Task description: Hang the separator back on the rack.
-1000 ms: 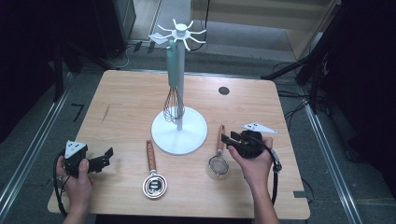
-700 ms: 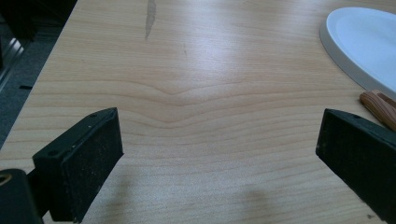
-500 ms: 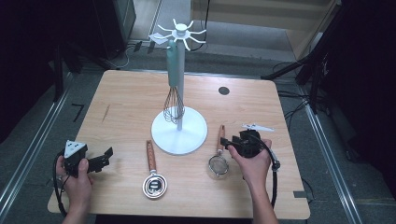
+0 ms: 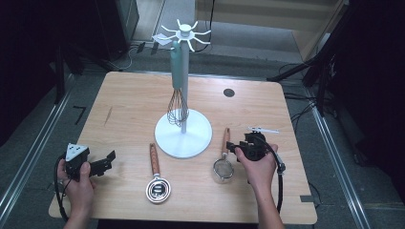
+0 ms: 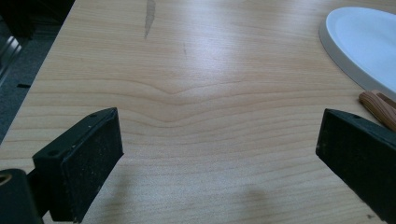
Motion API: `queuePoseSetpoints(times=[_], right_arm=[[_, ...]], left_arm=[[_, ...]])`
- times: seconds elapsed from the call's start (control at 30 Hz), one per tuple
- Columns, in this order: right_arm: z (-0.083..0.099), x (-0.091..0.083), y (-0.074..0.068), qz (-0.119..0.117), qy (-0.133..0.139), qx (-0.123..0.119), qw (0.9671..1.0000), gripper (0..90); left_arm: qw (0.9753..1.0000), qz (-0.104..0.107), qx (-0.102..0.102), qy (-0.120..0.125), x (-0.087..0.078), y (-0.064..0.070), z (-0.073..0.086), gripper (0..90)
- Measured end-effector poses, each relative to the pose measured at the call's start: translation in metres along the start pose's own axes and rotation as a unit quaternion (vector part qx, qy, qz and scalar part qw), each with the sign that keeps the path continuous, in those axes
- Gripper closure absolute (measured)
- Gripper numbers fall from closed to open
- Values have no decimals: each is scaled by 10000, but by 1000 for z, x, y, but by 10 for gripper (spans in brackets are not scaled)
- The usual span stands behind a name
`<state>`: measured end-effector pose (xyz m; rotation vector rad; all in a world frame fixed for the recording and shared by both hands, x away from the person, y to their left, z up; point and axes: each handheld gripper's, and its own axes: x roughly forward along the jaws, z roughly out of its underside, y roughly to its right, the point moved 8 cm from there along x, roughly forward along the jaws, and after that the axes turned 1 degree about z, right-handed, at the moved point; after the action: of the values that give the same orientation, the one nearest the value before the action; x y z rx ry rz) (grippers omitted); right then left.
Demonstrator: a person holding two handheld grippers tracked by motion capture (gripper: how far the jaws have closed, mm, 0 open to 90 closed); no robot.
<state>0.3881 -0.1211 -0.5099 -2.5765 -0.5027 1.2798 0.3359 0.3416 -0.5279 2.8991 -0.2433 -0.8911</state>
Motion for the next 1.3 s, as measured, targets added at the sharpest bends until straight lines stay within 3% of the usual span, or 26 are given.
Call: queuePoseSetpoints(times=[0.37,0.53,0.77,0.83,0.87,0.9,1.03,1.3], right_arm=[[2,3,6,139,-32,426,9990,451],[4,5,6,173,-60,373,9991,444],[6,12,4,79,-52,258,9996,420],[7,12,3,48,-83,358,9993,417],[6,10,2,-179,-110,719,9972,453],[6,10,1,-239,-162,814,9963,465],[10,11,-2,-275,-386,838,9954,522],[15,15,-6,-246,-544,850,9946,549]], left_arm=[[10000,8,-5,-2,0,0,0,6],[10000,4,-7,-3,0,0,0,6],[10000,-5,-9,-10,0,0,0,6],[10000,-7,-3,-19,0,0,0,6],[10000,0,-5,-16,0,0,0,6],[10000,2,-6,-14,0,0,0,6],[10000,1,-9,-15,1,0,0,6],[10000,9,-24,-19,1,0,0,6]])
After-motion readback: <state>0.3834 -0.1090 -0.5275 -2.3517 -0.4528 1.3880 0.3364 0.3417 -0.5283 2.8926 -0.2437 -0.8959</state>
